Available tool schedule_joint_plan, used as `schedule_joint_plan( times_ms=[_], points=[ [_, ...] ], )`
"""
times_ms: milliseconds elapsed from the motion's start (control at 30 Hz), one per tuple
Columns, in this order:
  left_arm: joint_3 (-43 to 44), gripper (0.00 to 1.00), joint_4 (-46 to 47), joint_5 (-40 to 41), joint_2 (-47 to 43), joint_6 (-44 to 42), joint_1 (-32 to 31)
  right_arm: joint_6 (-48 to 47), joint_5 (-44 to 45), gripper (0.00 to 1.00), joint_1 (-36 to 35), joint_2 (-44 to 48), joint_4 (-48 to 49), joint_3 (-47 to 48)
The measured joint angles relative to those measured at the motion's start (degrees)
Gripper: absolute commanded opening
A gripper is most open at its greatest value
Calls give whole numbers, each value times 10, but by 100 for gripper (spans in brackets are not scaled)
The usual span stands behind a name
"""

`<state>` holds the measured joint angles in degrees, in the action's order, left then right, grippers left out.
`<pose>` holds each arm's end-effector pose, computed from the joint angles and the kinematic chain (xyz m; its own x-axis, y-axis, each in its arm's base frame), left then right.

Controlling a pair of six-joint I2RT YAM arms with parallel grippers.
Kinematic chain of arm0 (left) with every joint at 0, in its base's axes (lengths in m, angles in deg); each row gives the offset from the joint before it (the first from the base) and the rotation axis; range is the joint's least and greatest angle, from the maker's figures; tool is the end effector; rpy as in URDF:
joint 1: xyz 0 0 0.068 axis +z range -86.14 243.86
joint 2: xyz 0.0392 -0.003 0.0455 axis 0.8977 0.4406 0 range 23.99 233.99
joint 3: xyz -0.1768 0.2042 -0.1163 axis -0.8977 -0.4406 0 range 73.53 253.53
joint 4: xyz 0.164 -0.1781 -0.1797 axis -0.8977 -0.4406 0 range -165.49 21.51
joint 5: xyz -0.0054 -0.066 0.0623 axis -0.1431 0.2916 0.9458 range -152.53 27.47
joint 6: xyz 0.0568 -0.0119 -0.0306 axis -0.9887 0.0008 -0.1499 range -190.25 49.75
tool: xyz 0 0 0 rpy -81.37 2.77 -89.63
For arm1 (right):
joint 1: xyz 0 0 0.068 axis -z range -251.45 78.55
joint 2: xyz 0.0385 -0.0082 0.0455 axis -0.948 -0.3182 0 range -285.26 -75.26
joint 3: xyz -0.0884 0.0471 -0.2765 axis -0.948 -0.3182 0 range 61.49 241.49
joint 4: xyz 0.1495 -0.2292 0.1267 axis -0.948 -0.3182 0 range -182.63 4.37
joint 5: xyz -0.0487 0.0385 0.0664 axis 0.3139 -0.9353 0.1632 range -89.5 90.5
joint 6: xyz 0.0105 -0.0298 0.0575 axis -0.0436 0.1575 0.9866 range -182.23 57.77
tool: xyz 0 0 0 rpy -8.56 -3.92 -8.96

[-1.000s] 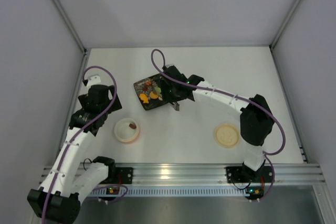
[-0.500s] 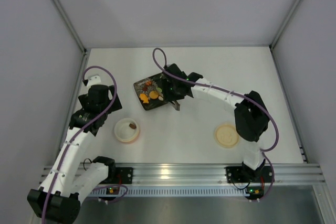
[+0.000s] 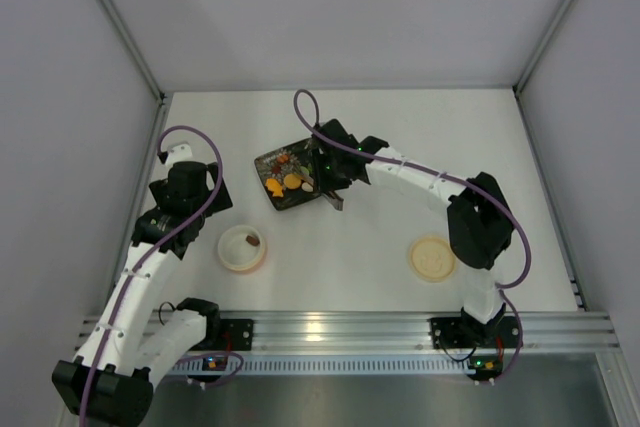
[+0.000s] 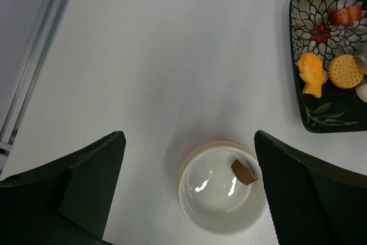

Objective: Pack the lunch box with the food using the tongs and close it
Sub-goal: Pick up the fake food from the plate, then place the fake food in the packing box.

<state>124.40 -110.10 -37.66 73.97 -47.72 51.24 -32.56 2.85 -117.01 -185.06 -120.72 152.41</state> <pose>0.2135 -0.0257 0.3180 -0.5447 -0.2344 -0.8052 -0.3481 0.9367 -0.0371 0.3390 0.3427 0.2447 -0.8368 -0.1470 -0.5274 -0.3249 0.9086 0.2624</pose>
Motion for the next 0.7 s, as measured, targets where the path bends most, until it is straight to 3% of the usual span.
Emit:
schedule_joint_plan(
  times_ms=[300, 700],
  points=[
    [0, 99, 0, 0, 0, 0, 0, 0, 0, 28, 0, 13, -1, -2],
    [0, 99, 0, 0, 0, 0, 0, 1, 6, 28, -12, 105, 3, -32]
  ],
)
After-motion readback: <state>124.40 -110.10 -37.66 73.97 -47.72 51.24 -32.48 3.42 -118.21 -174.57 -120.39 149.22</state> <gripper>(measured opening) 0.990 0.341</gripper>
